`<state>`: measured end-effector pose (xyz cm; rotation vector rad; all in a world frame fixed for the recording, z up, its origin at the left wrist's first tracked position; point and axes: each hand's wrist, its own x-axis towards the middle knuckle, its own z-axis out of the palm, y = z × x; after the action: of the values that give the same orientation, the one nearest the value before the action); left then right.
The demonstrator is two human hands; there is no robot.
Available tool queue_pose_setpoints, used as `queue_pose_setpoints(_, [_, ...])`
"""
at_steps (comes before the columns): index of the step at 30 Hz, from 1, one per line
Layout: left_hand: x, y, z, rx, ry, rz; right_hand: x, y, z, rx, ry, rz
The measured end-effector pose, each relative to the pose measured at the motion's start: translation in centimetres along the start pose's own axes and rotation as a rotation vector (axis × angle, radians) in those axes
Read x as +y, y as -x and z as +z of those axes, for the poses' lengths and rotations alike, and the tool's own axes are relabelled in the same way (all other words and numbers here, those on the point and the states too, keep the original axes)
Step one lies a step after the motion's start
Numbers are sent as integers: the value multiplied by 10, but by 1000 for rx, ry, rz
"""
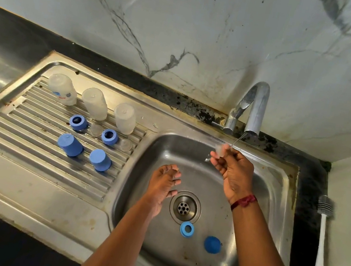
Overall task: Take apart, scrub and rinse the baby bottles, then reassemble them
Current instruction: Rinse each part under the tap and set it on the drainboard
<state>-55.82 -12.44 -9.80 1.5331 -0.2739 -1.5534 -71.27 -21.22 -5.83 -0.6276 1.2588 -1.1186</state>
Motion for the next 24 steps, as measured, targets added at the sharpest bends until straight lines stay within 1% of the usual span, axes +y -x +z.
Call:
queue_pose_setpoints(3, [1, 4, -4, 2, 10, 3, -1, 0, -1, 120, 140, -35])
queue_pose_setpoints(5, [2, 7, -6, 0, 9, 10, -2, 3, -2, 100, 152, -28])
queue_pose_setpoints(8, [2, 10, -8, 0, 4, 17, -4, 8, -3, 44, 82, -4])
queue_pose_setpoints(10, [2, 13, -9, 0, 3, 22, -5, 12, -5, 21, 109, -9])
queue_pose_setpoints(12, [3, 16, -9, -4, -1, 33, -4, 14, -9, -3, 235, -48])
queue_pose_setpoints(15, [1, 20, -10, -12, -27, 52, 1, 16, -17, -9, 524, -117])
queue_pose_setpoints(17, [-1, 23, -12, -20, -71, 65, 2, 20, -22, -63, 684, -123])
queue_pose_setpoints(20, [-3, 27, -16, -26, -173, 77, 2, 30, -30, -225, 863, -77])
queue_pose_setpoints(22, [-4, 29, -21, -22, -252, 78, 0, 40, -31, -291, 890, -66])
queue_pose_setpoints(24, [-5, 32, -28, -27, -323, 88, -3, 46, -34, -294, 865, -87])
